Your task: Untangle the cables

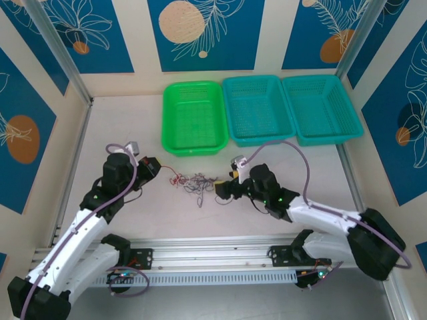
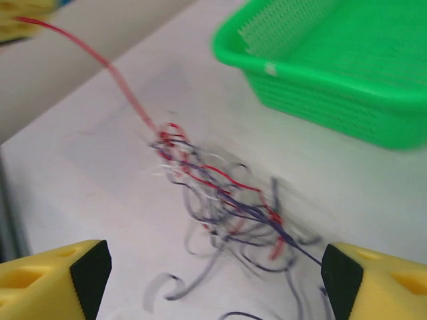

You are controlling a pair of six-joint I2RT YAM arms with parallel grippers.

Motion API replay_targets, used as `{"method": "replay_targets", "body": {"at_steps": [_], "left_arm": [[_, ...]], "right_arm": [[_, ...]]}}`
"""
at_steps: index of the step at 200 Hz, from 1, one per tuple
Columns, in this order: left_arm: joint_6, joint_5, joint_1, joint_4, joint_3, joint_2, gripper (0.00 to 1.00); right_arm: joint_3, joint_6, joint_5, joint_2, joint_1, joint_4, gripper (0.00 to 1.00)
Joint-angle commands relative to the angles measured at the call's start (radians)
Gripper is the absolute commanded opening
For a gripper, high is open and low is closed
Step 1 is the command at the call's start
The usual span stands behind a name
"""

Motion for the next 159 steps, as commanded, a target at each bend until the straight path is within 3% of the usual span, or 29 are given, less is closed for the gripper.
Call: {"method": "replay_targets", "body": {"at_steps": [1, 43, 98, 109, 127, 159], "left_arm": [[-0.008, 0.029, 0.010, 0.044, -0.019, 0.006, 0.00], [-0.013, 0.036, 0.010, 0.043, -0.025, -0.011, 0.00], [-0.008, 0.012, 0.012, -0.002, -0.022, -0.077, 0.00], [0.006, -0.004, 0.012, -0.029, -0.013, -0.096, 0.00], [0.023, -0.073, 0.016, -0.117, 0.014, -0.141, 0.00], [0.018, -0.261, 0.057, -0.309, 0.045, -0.266, 0.00]], "right_arm": [[0.117, -0.138, -0.110, 0.071, 0.028, -0.038, 0.82], [0.375, -0.163, -0.246, 0.433, 0.054, -0.018, 0.80], [0.598, -0.170, -0.250, 0.837, 0.088, 0.061, 0.75], [0.600, -0.174, -0.207, 0.875, 0.090, 0.071, 0.65], [0.570, -0.173, -0.117, 0.879, 0.084, 0.078, 0.37], [0.429, -0.163, -0.113, 0.778, 0.013, 0.126, 0.08]]}}
